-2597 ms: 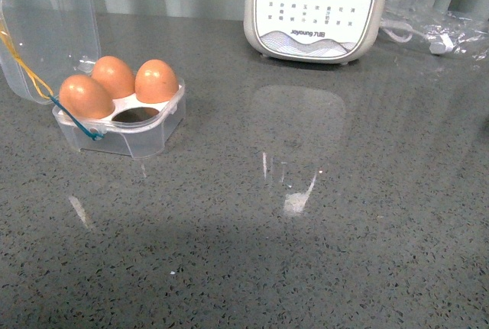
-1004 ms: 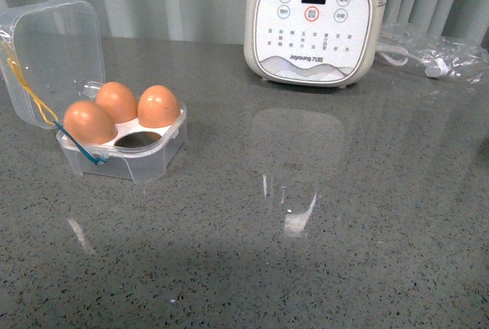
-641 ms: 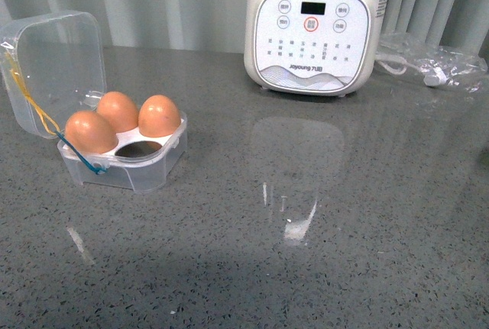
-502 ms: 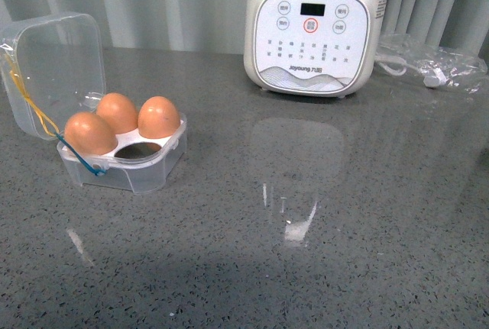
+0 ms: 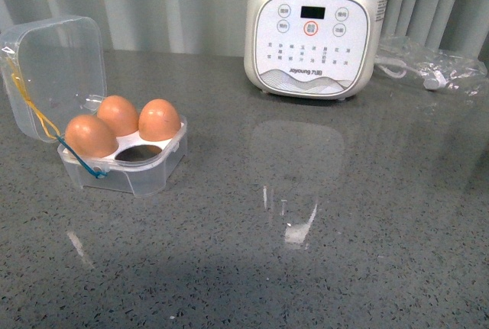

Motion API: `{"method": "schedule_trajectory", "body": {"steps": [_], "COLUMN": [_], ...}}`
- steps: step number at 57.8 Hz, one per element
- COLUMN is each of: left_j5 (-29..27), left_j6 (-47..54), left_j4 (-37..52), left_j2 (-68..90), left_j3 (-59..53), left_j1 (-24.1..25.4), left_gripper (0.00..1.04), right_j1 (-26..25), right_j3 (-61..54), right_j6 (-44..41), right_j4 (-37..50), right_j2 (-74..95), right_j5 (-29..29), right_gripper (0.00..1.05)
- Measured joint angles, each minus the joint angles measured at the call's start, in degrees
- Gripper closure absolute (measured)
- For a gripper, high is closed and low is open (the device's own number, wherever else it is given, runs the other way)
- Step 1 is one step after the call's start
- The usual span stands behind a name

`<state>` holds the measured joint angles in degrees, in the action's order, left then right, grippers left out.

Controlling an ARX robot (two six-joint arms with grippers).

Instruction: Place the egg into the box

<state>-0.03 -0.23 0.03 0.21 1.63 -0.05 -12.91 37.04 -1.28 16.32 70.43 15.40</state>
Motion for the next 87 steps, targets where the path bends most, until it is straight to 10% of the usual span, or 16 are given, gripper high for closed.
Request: {"method": "schedule_trajectory", "body": {"steps": [47, 69, 87], "left_j5": [0.0, 0.0, 0.0], "left_j6": [0.0, 0.0, 0.0], "left_j4": [0.0, 0.0, 0.0], "left_j2": [0.0, 0.0, 0.0], "left_j3": [0.0, 0.0, 0.0], "left_j1": [0.0, 0.0, 0.0], "left_gripper": [0.07, 0.07, 0.07], "right_j1": [-0.5, -0.4, 2.5], "right_j3": [-1.8, -2.7, -3.3], "right_j6": [-4.0, -5.3, -7.6], "right_j4": [-2.7, -2.1, -3.8], "right_j2": [5.2, 4.3, -3.0], "right_j5": [-0.3, -0.8, -2.2], "right_gripper": [0.07, 0.6, 0.64]}}
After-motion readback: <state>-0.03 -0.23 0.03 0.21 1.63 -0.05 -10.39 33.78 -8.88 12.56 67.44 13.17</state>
